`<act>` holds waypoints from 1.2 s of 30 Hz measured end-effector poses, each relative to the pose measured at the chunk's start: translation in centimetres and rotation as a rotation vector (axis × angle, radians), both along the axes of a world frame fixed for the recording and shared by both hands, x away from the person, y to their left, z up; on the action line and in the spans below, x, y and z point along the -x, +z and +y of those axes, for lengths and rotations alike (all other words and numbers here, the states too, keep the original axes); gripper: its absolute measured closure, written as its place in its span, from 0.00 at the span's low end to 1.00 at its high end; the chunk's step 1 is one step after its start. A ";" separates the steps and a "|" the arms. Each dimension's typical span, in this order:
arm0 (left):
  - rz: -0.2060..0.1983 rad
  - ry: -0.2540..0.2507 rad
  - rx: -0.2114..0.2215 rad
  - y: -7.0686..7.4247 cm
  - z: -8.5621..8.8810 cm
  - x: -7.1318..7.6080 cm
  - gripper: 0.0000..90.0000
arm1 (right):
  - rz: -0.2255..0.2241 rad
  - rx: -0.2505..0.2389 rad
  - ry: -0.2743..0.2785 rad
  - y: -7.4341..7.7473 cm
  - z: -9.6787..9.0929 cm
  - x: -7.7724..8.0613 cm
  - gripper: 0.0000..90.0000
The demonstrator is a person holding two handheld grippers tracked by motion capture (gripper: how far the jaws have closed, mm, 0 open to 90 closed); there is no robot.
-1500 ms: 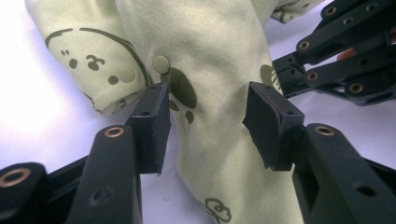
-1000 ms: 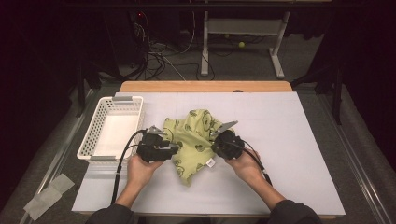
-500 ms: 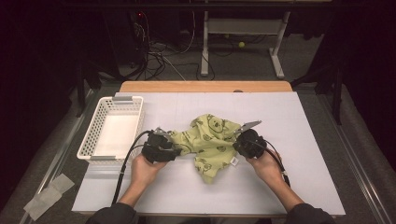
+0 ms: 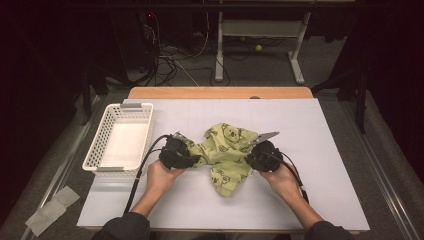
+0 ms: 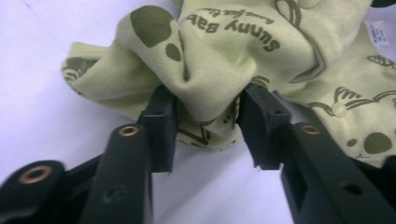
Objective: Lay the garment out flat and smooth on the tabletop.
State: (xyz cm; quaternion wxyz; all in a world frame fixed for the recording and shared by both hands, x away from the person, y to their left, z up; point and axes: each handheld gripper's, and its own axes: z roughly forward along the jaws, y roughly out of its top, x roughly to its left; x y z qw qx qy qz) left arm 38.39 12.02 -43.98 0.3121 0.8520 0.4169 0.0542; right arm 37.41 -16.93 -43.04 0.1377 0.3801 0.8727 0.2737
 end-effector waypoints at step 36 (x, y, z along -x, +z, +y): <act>-0.052 -0.017 0.026 3.9 2.5 2.8 0.57 | -0.064 -0.058 0.012 0.7 2.0 0.8 0.62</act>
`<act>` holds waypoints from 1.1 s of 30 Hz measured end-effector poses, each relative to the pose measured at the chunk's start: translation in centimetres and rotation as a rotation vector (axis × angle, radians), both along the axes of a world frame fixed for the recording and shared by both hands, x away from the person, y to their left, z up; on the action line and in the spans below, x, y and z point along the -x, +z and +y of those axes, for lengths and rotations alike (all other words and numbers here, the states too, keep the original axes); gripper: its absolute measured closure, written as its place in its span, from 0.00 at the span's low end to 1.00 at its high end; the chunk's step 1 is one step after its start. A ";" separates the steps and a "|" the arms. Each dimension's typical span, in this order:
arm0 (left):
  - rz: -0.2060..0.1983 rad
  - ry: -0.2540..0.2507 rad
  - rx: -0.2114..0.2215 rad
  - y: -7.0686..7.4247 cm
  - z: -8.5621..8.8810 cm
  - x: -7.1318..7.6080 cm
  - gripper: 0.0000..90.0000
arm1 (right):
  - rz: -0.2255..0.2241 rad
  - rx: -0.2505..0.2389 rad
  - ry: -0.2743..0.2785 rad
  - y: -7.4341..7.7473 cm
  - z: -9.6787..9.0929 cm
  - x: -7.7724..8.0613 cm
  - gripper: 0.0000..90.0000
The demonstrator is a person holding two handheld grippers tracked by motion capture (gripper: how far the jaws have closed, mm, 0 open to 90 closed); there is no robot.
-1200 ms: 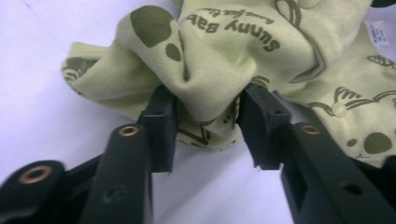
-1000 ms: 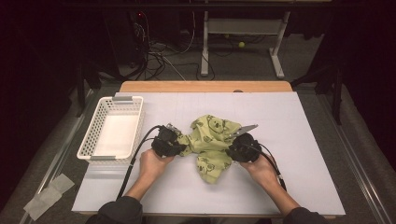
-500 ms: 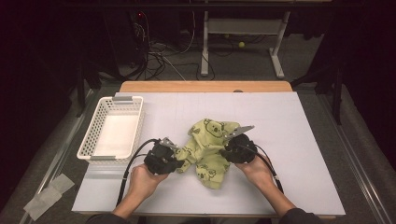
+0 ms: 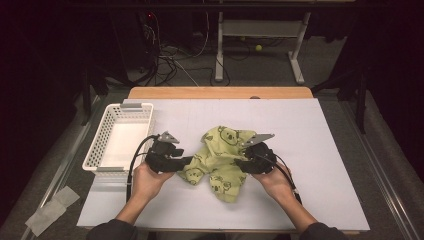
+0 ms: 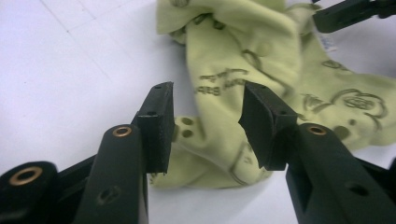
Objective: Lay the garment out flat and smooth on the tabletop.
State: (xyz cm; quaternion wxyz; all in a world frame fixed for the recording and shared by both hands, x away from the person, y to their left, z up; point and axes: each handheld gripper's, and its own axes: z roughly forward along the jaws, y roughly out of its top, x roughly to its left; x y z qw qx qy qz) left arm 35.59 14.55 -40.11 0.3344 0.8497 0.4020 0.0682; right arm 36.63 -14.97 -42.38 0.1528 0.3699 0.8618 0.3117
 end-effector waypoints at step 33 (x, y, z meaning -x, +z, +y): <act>0.093 -0.046 -0.103 -4.4 -3.1 -2.7 0.53 | -0.014 0.056 -0.049 0.5 0.7 -5.0 0.97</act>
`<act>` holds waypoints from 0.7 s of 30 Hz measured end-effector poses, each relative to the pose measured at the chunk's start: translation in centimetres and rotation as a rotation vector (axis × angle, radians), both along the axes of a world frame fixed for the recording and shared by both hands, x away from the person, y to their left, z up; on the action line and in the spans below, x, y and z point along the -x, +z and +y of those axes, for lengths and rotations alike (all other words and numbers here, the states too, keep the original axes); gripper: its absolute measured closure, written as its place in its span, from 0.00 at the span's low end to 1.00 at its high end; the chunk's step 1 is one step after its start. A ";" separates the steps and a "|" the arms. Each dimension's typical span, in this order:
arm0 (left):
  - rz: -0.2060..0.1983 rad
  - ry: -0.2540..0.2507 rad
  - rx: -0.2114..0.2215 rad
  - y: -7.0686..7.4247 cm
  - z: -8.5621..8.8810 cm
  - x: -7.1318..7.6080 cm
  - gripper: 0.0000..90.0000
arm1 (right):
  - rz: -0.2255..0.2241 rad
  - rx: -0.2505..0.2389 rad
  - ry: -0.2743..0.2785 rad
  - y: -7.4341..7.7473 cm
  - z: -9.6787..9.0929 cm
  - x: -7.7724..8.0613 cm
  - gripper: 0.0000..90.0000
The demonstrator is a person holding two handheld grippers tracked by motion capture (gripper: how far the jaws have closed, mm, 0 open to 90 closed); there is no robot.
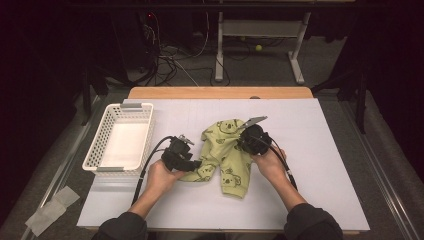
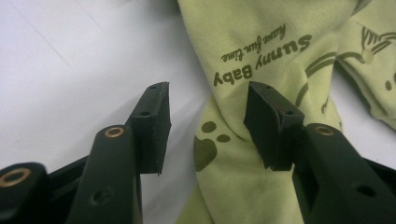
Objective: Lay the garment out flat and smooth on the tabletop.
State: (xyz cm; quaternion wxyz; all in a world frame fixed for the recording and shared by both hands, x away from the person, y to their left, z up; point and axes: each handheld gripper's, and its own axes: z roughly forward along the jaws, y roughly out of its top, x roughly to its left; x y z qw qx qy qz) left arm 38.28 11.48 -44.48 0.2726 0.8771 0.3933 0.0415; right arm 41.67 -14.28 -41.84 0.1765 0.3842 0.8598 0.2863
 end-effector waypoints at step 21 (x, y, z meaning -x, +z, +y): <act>-0.047 -0.081 0.038 1.6 0.0 0.6 0.93 | 0.153 -0.018 -0.016 -2.6 -3.0 4.4 0.66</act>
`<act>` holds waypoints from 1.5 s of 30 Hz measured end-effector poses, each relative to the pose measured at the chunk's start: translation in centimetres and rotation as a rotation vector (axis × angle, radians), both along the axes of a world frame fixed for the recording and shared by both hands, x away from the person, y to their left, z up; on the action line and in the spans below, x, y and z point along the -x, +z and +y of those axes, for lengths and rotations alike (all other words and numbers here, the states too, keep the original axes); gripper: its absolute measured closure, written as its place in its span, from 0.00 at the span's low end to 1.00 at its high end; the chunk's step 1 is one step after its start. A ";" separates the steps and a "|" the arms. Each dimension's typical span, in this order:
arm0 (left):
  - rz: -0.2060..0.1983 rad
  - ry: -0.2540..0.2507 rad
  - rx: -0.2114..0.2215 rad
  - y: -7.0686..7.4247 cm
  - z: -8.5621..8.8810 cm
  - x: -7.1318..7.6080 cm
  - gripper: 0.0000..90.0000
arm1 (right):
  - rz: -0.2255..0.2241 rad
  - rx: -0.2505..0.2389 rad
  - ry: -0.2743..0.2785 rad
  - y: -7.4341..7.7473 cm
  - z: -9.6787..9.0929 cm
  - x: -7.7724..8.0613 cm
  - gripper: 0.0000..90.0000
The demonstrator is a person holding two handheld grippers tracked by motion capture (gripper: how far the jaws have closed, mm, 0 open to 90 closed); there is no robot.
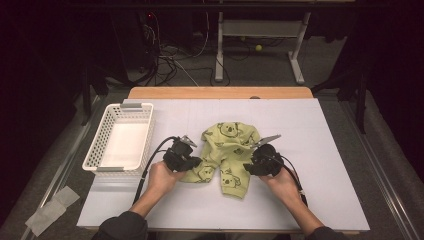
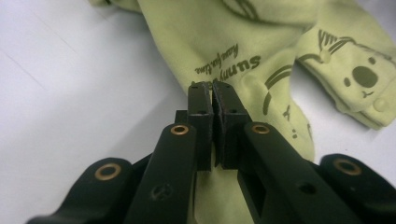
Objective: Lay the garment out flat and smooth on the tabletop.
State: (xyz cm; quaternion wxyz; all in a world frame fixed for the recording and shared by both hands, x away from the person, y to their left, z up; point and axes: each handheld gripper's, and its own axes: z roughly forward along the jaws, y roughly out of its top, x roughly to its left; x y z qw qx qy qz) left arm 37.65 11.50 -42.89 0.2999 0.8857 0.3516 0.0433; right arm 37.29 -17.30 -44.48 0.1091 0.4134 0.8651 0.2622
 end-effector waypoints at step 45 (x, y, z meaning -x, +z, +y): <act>0.014 -0.026 -0.002 -0.5 1.5 4.9 0.91 | -0.044 0.089 0.045 -0.4 1.1 0.0 0.97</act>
